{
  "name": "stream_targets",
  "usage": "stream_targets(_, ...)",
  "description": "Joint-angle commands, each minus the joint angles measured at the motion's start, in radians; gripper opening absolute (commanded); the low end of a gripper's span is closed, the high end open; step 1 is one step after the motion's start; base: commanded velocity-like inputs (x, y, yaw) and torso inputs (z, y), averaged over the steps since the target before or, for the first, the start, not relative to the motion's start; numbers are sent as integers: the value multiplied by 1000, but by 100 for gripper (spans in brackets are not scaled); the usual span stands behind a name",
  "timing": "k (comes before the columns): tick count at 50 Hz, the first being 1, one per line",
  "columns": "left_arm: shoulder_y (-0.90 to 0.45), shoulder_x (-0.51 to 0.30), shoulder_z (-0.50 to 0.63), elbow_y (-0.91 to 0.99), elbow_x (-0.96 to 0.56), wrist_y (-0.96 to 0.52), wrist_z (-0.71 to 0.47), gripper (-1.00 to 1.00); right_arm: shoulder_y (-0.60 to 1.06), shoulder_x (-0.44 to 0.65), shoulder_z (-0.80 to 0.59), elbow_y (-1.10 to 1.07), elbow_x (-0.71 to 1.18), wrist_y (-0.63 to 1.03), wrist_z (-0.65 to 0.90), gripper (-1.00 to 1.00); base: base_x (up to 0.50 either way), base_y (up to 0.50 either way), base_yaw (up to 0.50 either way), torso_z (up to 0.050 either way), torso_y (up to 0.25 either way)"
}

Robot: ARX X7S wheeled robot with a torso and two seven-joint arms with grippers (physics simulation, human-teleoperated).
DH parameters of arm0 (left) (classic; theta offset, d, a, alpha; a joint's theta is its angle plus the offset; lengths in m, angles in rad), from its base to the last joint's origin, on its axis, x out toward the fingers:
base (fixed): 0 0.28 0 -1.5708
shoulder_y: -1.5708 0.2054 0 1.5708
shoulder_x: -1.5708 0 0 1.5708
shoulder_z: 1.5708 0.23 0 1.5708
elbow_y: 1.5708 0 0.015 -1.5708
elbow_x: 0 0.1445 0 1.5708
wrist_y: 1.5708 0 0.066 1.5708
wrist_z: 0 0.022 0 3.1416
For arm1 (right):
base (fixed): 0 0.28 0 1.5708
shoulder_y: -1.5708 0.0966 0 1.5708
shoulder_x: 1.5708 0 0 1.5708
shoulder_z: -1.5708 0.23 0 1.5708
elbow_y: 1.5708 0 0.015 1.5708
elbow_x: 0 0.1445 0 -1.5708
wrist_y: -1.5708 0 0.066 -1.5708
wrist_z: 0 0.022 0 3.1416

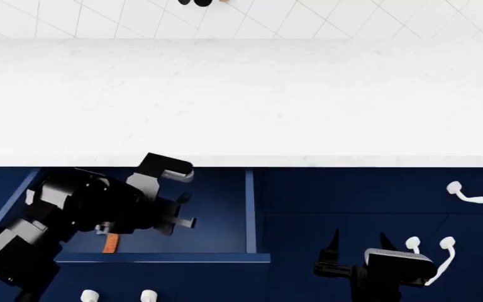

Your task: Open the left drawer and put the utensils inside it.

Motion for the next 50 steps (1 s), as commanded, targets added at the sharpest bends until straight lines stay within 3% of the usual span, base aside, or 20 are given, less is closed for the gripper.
stream_targets(1,-17,32,-11,-32,65,12,64,-100,-5,0,0,-9,-3,-2,1,100,0,0,0,0,0)
stream_targets(20,-8,33,-7,-38,61,13,79,-100,-4,1,-3,-9,-1,-3,4,100,0,0,0,0,0)
stream_targets(21,-8,32,-7,-36,59,12,80,100,-4,2,-3,-8,-1,-3,4,100,0,0,0,0,0)
stream_targets(38,-3,17,-15,12,37,-8,60,100,-4,3,-6,-8,1,-4,5,100,0,0,0,0,0)
stream_targets(50,11,-47,-74,176,-44,-52,-57,100,-3,4,-8,-8,2,-5,7,100,0,0,0,0,0)
